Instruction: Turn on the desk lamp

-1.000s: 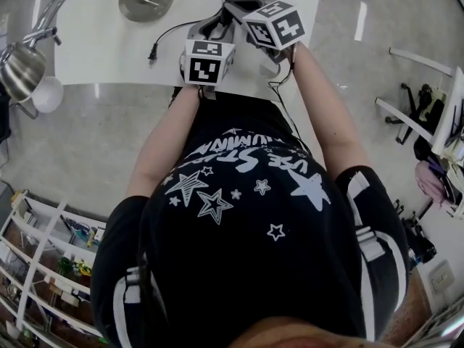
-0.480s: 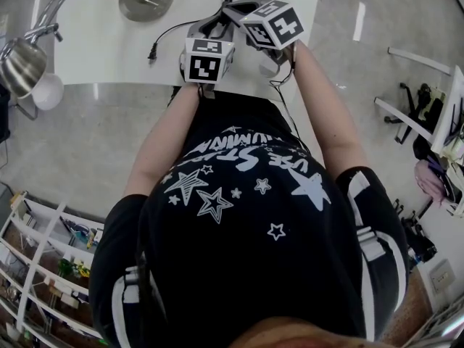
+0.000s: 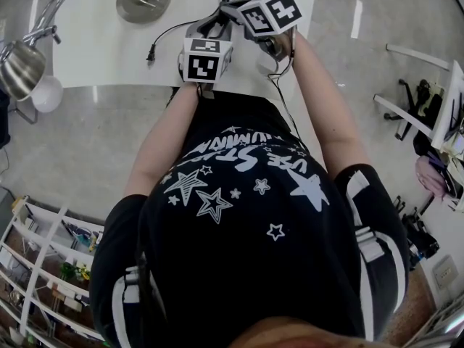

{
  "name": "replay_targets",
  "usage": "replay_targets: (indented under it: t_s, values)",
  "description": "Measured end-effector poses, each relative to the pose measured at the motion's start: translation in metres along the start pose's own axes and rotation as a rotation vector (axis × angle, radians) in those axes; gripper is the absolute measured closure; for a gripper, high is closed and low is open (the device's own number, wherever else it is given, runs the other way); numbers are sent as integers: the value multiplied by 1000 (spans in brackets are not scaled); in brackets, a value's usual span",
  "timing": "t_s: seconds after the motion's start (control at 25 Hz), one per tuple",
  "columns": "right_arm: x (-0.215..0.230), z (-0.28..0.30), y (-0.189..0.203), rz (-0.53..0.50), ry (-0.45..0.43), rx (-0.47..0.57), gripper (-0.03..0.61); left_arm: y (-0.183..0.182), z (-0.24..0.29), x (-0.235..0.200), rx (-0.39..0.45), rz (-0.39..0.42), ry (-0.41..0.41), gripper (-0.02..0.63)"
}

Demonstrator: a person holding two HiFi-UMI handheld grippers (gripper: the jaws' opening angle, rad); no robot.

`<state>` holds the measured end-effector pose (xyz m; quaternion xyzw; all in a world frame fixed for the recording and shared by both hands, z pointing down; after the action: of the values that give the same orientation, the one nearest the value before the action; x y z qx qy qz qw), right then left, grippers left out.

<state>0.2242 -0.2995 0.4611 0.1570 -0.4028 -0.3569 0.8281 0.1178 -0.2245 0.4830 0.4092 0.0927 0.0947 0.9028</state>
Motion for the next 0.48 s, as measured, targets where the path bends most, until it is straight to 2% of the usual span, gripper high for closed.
replay_targets:
  t_s: [0.16, 0.24, 0.36, 0.48]
  values:
    - [-1, -2, 2, -25, -13, 34, 572, 1, 0, -1, 8, -22, 8, 483]
    - [-1, -9, 7, -37, -46, 98, 572, 1, -1, -1, 5, -54, 19, 483]
    - [4, -23, 23, 52, -114, 218, 572, 1, -5, -5, 5, -75, 35, 482]
    - [8, -33, 40, 105, -138, 242, 572, 2, -12, -5, 21, -69, 30, 482]
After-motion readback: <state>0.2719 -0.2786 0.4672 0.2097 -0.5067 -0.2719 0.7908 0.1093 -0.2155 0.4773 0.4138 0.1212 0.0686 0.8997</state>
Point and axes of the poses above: the fingertips, and each gripper's own axes: z forward along the fingers, x to its right, y out of its underside, the point moved 10 cm from there along -z, backward along the fingers, and after that the axes turned 12 degrees about -y, right-handed, at the moved point
